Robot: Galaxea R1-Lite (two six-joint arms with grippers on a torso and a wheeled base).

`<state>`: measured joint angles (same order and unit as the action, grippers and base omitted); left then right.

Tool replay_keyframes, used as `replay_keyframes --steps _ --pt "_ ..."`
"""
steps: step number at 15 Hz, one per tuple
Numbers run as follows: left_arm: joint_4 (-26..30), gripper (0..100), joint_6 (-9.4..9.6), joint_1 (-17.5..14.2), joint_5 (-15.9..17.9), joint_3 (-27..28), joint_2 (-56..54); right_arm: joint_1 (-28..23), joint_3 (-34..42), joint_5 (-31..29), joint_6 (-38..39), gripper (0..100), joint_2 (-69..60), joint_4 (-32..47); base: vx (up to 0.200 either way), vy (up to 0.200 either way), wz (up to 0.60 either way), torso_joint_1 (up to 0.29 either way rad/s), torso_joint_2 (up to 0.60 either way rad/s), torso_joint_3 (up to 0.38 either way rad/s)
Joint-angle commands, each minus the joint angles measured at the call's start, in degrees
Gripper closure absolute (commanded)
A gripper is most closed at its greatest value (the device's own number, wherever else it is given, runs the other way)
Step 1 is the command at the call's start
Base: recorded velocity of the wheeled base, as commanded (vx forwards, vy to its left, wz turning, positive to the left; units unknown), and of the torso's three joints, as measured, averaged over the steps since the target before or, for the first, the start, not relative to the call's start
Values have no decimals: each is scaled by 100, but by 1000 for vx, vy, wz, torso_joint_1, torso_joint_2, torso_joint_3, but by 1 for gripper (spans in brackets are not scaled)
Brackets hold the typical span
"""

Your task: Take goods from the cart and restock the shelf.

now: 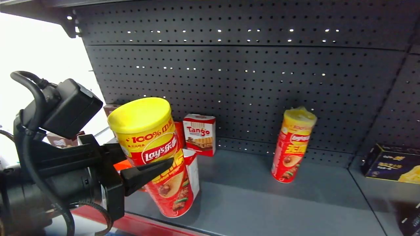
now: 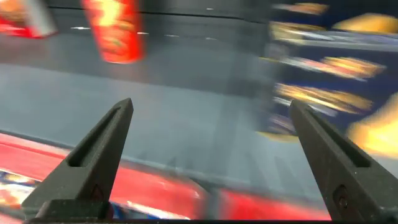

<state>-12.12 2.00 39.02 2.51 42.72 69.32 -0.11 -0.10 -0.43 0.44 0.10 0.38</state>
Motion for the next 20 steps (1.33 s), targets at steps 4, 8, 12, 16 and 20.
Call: replay_keyframes --steps 4,8,12,16,20 --pt "-10 100 -7 0 4 -97 -32 2 1 8 0 0 -1 -3 0 0 -600 4 2 0" --pt "-10 100 -7 -26 4 -176 -120 2 1 -1 0 0 -1 -3 0 0 0 0 0 0" --pt "-10 100 -7 -53 4 -176 -129 2 1 -1 0 0 8 -3 0 0 0 0 0 0" --pt "-19 100 -7 -61 -5 -158 -129 46 -25 -1 -88 0 236 -29 0 0 0 0 0 0" --pt "-63 100 2 18 4 -158 -76 72 -2056 78 255 0 1959 129 0 0 0 0 0 0"
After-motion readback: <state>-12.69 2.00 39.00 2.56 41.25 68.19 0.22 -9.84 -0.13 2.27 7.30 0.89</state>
